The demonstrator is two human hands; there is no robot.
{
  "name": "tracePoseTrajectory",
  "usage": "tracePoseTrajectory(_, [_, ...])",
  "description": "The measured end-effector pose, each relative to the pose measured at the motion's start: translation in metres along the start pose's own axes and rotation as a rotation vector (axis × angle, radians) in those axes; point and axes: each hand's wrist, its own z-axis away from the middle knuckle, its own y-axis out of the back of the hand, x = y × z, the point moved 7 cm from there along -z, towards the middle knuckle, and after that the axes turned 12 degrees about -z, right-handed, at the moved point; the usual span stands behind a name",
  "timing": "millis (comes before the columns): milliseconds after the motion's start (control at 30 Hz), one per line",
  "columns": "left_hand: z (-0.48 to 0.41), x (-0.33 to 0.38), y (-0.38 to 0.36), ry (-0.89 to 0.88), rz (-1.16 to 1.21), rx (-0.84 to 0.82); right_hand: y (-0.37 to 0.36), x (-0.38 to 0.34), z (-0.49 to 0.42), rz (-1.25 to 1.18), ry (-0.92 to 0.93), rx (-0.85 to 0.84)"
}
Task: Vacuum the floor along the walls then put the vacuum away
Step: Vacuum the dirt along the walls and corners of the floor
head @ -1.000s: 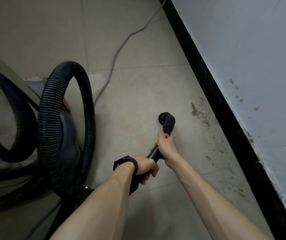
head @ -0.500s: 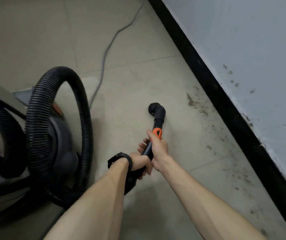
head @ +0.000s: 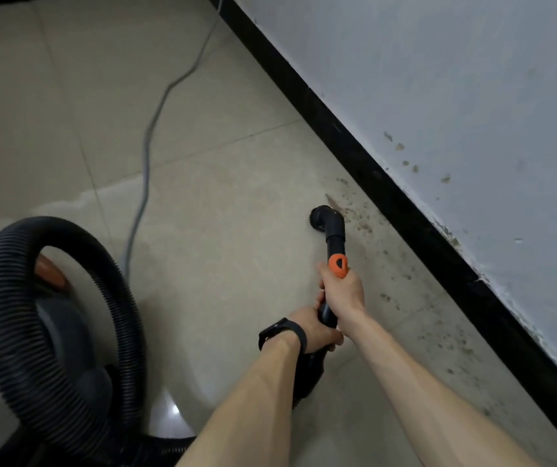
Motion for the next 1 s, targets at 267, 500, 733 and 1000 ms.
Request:
tracePoseTrajectory(267, [-0.017, 0.001, 0.049, 0.041, -0.079, 0.302, -0.034, -0.025, -0.034, -0.151, -0.027, 0.031])
tracePoseTrajectory(500, [-0.015, 0.011, 0.086, 0.017, -0.395, 0.574, -0.056, -0.038, -0.058, -0.346, -0.088, -0.011])
tracePoseTrajectory(733, [-0.027, -0.023, 0.129, -0.070, -0.487, 0.598, -0.035, -0.050, -0.078, -0.124, 0.007, 0.022])
tracePoseTrajectory(1000, [-0.083, -0.034, 0.199, -0.072, -0.834, 0.645, -0.024, -0.057, -0.088, 0.164, 0.095, 0.075])
